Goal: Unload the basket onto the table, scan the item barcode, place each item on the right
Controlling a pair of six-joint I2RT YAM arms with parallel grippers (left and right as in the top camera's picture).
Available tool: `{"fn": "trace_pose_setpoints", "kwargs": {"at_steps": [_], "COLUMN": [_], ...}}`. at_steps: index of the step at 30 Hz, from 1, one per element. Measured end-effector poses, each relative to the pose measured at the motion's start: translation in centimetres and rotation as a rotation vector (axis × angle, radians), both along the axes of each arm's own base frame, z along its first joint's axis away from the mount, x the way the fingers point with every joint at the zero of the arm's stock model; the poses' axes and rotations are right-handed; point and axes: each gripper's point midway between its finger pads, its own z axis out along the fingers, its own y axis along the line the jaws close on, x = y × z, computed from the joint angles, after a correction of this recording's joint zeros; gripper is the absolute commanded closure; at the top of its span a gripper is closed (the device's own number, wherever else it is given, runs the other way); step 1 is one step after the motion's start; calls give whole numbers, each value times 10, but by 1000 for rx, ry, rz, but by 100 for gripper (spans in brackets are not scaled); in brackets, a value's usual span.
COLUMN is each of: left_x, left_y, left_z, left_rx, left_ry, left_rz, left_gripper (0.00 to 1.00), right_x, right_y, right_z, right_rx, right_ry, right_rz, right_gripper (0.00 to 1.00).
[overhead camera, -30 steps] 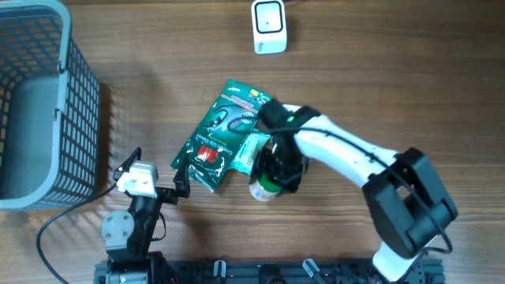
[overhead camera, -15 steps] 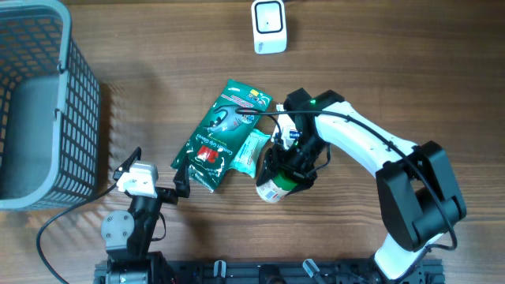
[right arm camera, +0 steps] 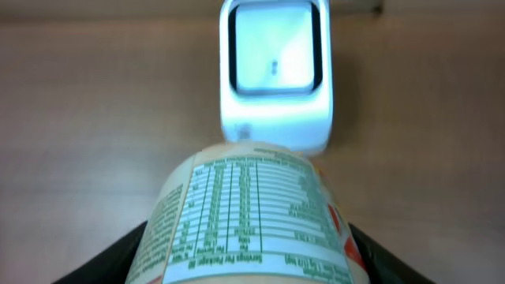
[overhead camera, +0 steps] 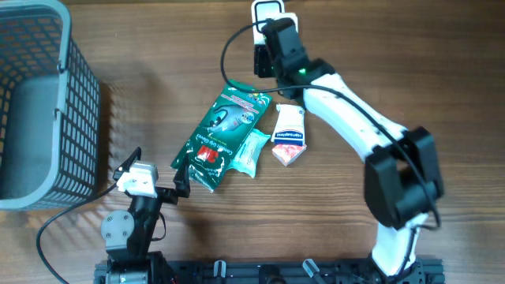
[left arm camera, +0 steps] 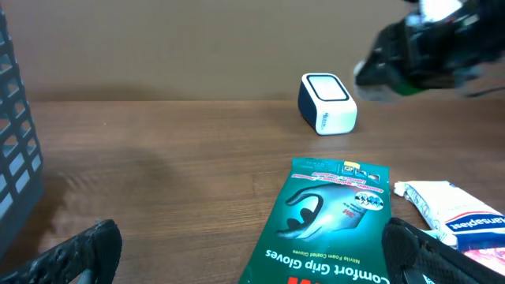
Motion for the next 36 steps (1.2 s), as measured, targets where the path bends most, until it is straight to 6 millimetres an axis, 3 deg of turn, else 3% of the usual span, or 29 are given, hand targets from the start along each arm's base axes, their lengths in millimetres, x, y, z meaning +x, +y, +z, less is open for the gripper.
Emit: {"fn": "trace_pose_setpoints", "kwargs": {"at_steps": [2, 4, 7, 11, 13, 17, 19, 21, 24, 26, 28, 32, 34, 36], "left_x": [0, 0, 0, 0, 0, 0, 0, 0, 0, 0, 0, 0, 0, 0], "left_y": [0, 0, 0, 0, 0, 0, 0, 0, 0, 0, 0, 0, 0, 0], "left_z": [0, 0, 0, 0, 0, 0, -1, -1, -1, -1, -1, -1, -1, -1], "left_rx": [0, 0, 0, 0, 0, 0, 0, 0, 0, 0, 0, 0, 0, 0], "left_ry": [1, 1, 1, 1, 2, 2, 2, 2, 2, 2, 3, 2, 2, 3], "left_rz": [0, 0, 0, 0, 0, 0, 0, 0, 0, 0, 0, 0, 0, 0], "left_gripper": [0, 0, 0, 0, 0, 0, 0, 0, 0, 0, 0, 0, 0, 0], "right_x": [28, 58, 80, 101, 118, 129, 120, 108, 85, 61, 26, -42, -54, -73], "right_y": [3, 6, 1, -12, -27, -30, -36, -54, -141, -218, -277, -343, -364, -385], "right_z": [-8, -8, -13, -24, -18, -5, -16, -22, 5, 15, -4, -31, -39, -59], "right_rx": [-48, -82, -115, -134, -109, -71, -64, -73, -69, -63, -38, 103, 212, 319], "right_ry": [-127, -290, -427, -461, -479, -422, -323, -209, -73, 0, 127, 270, 270, 296], "right_rz": [-6, -24, -61, -101, -140, -169, -195, -233, -447, -671, -897, -1336, -1486, -1635], "right_gripper": [40, 52, 47, 43, 43, 44, 43, 46, 45, 45, 48, 51, 51, 55]}}
